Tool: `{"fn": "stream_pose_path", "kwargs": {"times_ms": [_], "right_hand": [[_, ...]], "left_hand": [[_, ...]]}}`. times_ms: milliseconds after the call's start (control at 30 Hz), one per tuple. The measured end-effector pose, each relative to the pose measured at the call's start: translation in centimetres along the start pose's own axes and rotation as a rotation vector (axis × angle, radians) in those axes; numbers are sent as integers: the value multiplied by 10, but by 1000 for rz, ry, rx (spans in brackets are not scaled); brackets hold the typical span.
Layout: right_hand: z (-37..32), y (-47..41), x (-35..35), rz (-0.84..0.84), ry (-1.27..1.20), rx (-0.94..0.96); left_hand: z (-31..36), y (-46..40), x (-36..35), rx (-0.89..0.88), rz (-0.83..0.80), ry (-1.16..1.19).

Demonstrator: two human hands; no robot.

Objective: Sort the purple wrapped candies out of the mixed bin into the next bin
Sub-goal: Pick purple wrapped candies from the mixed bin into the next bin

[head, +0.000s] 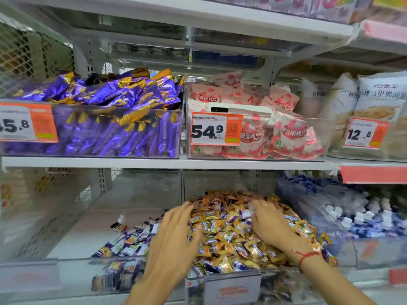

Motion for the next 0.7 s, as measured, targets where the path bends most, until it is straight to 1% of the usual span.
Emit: {"fn": "stream_pose_path", "kwargs": {"times_ms": [33, 67, 133, 200, 333, 433, 500, 567, 600, 633, 700], "right_hand": [[6, 3, -10, -55, -2, 13], [11, 7, -12, -51, -51, 17], [17, 14, -2, 39, -176, 11], [17, 18, 7, 93, -233, 20], [10, 24, 13, 55, -283, 74], [10, 29, 20, 5, -414, 78], [6, 36, 27, -18, -624, 79], [-6, 44, 35, -68, -934, 86], [-13, 48, 37, -84, -1042, 84], [-18, 51, 38, -99, -1123, 76], [-24, 53, 40, -147, -1220, 70]], "left_hand": [[-1, -1, 2, -1, 19, 12], [-2, -2, 4, -7, 37, 15], [-1, -4, 4, -23, 44, -16], [2, -5, 3, -39, 38, -43], [7, -6, 4, -61, 69, -79], [20, -5, 2, -107, 91, -97], [39, 0, -9, -147, 29, 2], [51, 5, -25, -132, -53, 163], [54, 7, -29, -112, -62, 239], [57, 8, -29, -89, -41, 304], [56, 5, -20, -54, 67, 439]]}}
Point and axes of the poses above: each hand's wrist, its own y-axis away from the middle knuckle, its own x-axis out of the back of the hand, z = x × y, the point moved 10 cm from there along -y, towards the middle knuckle, and after that the axes turned 12 degrees about y, right-handed, at the moved point
